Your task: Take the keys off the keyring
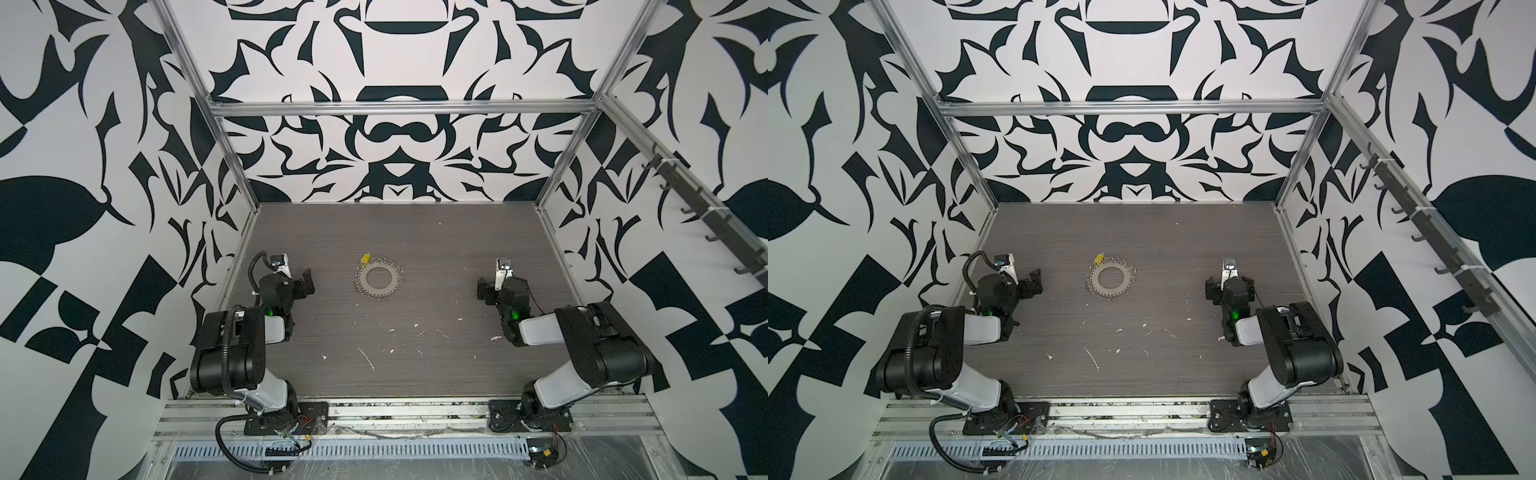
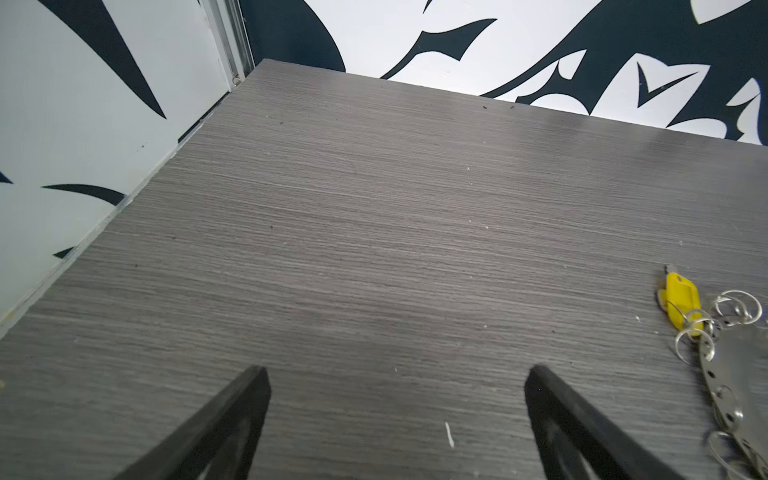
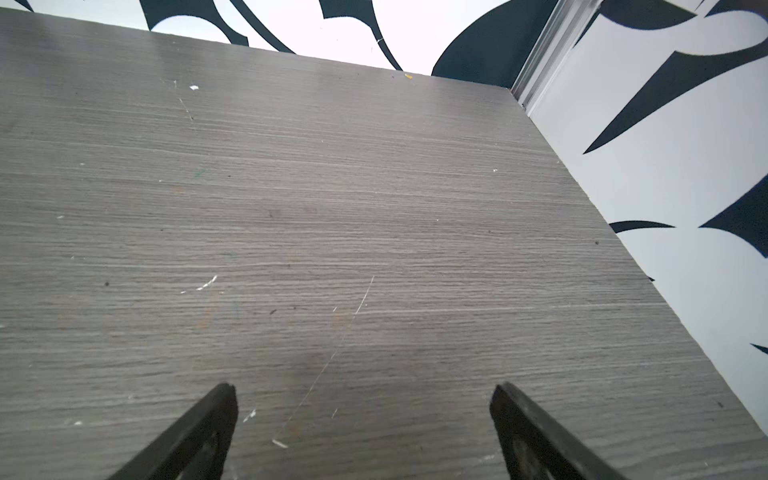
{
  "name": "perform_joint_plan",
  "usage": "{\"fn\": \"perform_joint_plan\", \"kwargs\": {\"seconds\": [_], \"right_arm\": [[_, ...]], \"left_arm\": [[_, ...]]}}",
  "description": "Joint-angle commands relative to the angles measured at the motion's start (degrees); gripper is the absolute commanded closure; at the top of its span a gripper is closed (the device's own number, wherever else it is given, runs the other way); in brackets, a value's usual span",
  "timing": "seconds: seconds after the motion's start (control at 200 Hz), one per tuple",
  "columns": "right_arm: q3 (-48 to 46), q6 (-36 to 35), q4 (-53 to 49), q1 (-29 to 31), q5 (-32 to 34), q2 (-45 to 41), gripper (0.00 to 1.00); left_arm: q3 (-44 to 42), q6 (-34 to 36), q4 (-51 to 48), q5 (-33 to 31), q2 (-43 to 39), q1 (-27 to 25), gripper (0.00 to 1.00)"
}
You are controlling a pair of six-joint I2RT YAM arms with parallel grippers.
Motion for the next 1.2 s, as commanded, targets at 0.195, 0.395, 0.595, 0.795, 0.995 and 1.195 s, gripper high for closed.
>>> {"fn": "perform_joint_plan", "kwargs": {"seconds": [0.195,0.395,0.595,0.795,0.995,1.195], "right_arm": [[1.6,0.4,2.4,-0.1,0.8,-0.3,0.0],[1.6,0.4,2.3,-0.1,0.8,-0.3,0.0],[1.6,0.4,2.3,-0.1,0.8,-0.3,0.0],[1.6,0.4,2.3,-0.1,0.7,-0.3,0.0],[1.2,0.4,3.2,0.0,1.8,-0.5,0.0],[8.3,4.1,-24.2,3.3,6.7,-15.9,0.0]], "left_arm": [[1.1,-0.8,1.5,-0.5,0.5,0.3,0.01],[1.1,-0.8,1.5,-0.5,0.5,0.3,0.01],[1.1,-0.9,1.5,-0.7,0.5,0.3,0.01],[1.1,-1.0,1.5,-1.3,0.5,0.2,0.01],[0.2,-2.2,2.7,-2.9,0.1,0.2,0.01],[2.5,-3.6,-13.9,-6.6,-16.4,-1.0,0.01]]}}
